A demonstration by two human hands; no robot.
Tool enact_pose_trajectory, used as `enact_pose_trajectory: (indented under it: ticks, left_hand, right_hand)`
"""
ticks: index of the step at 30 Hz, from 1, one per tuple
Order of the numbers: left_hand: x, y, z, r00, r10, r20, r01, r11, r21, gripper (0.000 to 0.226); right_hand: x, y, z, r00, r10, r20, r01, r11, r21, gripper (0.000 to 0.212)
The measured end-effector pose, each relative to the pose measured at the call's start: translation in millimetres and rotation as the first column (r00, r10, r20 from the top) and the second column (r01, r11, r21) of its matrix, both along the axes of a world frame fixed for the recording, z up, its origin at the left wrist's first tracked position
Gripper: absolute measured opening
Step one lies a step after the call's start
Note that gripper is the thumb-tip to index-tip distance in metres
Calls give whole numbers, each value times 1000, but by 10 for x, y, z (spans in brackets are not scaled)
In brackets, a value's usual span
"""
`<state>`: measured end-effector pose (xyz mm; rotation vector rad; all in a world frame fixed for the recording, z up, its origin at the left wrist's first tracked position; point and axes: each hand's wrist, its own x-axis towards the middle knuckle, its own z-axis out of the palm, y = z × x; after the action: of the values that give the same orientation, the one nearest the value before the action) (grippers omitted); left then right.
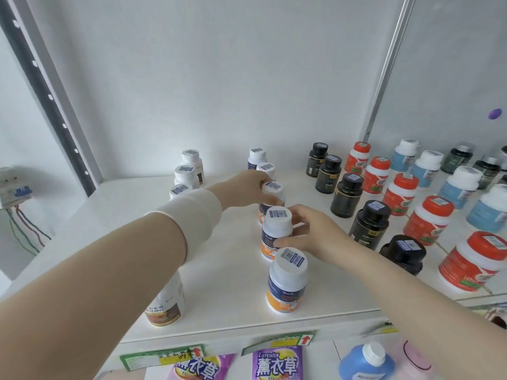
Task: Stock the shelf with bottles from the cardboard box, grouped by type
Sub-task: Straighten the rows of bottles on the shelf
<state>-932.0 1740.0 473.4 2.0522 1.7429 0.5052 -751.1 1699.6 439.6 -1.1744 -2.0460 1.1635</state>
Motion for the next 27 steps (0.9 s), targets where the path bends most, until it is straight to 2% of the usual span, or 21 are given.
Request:
enact_pose_trajectory:
  ticks: [4, 10, 14, 17, 20, 24, 27]
  left_hand:
    - [11, -5, 32, 1000, -12, 6, 12, 1000, -21, 39]
    - [0, -2, 28, 999, -10, 39, 12, 999, -42, 42]
    - [17, -10, 39, 1000, -2, -6, 2, 999, -32, 44]
    - [19, -59, 77, 999, 5, -37, -7, 998, -63, 53]
    - [-51, -165, 295, 999, 22, 22, -21, 997, -70, 58]
    - [-304, -402, 800, 991, 64, -119, -59, 997, 43, 46]
    - [-574, -608, 1029, 923, 111, -368, -95, 994, 61, 46]
  right_hand:
    - [3, 13, -9, 999, -34, -16, 34, 999, 18, 42]
    - [-2, 41, -27, 999, -34, 13, 34, 999, 23, 42]
    - [-2, 33, 13, 998, -30, 47, 29, 999, 19, 45]
    - [30, 1, 125, 995, 10, 100, -8, 1000, -16, 52]
    - [119, 18, 373, 981, 34, 189, -29, 999, -28, 66]
    - [150, 80, 837, 944, 30, 328, -52, 997, 59, 65]
    - [-47, 53, 1069, 899, -23, 436, -99, 962, 253, 60]
